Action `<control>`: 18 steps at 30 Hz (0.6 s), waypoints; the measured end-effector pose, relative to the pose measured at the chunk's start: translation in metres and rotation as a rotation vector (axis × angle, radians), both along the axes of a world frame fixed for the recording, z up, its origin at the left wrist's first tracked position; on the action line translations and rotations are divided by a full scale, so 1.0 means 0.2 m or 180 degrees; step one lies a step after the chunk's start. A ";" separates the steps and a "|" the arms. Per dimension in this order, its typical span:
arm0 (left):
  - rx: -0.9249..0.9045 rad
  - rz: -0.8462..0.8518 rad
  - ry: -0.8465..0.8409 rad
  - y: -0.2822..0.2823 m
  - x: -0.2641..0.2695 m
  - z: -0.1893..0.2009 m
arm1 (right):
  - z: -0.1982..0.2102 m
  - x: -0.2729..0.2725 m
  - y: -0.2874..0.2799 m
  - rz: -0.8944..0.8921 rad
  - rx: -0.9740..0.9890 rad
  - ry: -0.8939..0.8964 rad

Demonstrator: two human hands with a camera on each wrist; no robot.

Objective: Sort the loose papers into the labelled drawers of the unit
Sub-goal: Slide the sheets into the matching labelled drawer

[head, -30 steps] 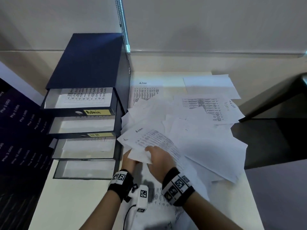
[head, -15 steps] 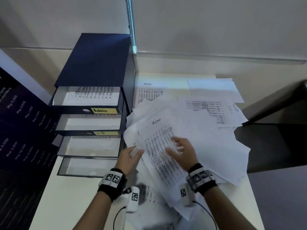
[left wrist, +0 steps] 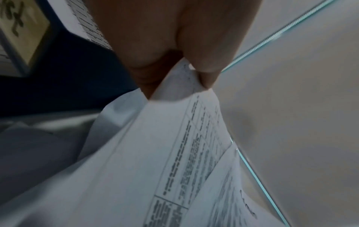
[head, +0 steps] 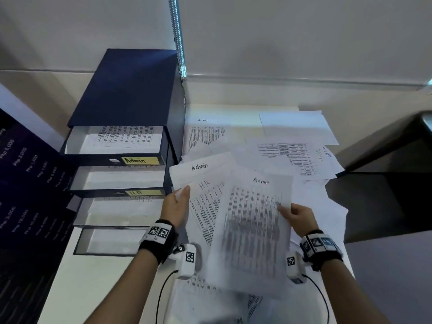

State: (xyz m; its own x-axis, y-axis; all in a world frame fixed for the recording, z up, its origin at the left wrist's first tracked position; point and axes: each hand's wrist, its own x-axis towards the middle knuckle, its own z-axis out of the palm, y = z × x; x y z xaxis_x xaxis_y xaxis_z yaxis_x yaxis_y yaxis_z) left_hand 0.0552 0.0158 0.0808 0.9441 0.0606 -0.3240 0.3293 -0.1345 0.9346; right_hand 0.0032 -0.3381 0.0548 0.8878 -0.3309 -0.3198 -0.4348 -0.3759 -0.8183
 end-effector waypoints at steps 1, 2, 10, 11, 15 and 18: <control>0.0213 -0.0011 -0.0005 -0.02 0.01 -0.01 | -0.02 -0.04 -0.02 0.0075 0.0228 0.0132; 0.0465 -0.0063 0.0086 -0.02 0.03 -0.05 | -0.04 -0.07 -0.03 0.0166 0.0451 0.0232; 0.1016 -0.0496 0.1064 -0.16 0.06 -0.18 | -0.20 -0.08 0.16 0.0213 -0.0098 0.0486; 0.1048 -0.0492 0.1040 -0.16 0.05 -0.20 | -0.20 -0.06 0.18 0.0201 -0.0188 0.0419; 0.0595 -0.0724 0.0754 -0.18 -0.02 -0.17 | -0.13 0.02 0.23 0.0019 -0.0129 0.0303; 0.0918 -0.0824 -0.0067 -0.17 0.00 -0.06 | -0.08 0.08 0.18 -0.0058 -0.0007 0.0026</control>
